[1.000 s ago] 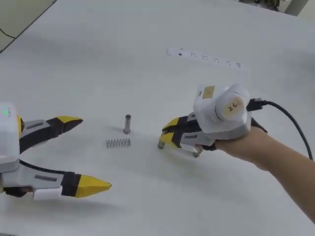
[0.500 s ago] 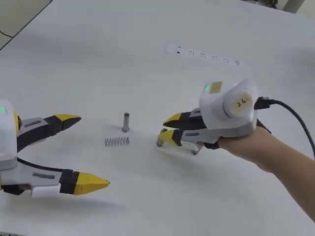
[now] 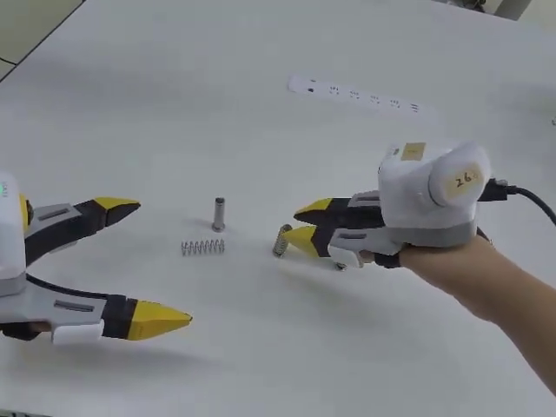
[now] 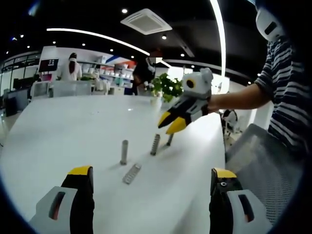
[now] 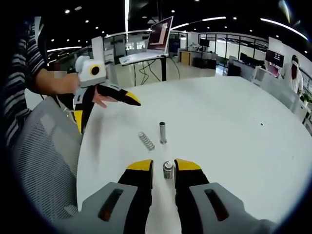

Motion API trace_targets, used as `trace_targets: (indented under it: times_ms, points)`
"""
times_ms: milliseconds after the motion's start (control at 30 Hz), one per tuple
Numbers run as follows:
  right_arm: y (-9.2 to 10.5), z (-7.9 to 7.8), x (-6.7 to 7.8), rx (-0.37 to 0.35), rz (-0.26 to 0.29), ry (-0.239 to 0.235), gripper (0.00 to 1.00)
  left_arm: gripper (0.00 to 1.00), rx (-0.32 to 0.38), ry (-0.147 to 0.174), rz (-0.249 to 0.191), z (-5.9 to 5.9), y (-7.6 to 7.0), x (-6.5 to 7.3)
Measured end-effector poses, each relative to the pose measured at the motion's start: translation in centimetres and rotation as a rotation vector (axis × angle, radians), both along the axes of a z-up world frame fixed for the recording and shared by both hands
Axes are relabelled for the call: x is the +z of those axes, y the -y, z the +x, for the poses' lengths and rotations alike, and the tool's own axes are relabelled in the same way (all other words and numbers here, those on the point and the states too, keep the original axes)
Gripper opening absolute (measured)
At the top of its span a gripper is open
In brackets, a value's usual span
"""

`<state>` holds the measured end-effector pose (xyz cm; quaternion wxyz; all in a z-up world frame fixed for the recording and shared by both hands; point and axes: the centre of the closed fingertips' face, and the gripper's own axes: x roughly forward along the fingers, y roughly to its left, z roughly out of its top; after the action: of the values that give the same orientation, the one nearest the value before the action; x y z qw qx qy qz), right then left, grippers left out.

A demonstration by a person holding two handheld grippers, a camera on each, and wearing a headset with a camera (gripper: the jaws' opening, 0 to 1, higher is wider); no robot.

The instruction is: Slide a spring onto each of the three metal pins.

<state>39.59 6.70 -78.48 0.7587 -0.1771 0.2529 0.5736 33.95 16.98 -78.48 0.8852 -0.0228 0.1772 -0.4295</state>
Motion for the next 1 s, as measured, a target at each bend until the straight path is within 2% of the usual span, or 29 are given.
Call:
trace_targets:
  times_ms: [200,633,1000]
  points:
    - [-0.7,-0.6,0.9,0.030,0.006,0.016,0.14,0.97,0.000,-0.001,0.000,0.0,0.0,0.0]
    - [-3.1,-1.0,1.4,0.154,-0.040,0.046,0.14,0.97,0.000,-0.003,-0.004,-0.1,-0.1,0.0]
    - [-5.9,-1.9,1.1,0.298,-0.130,0.107,0.14,0.97,0.002,-0.010,-0.004,-0.3,-0.2,0.0]
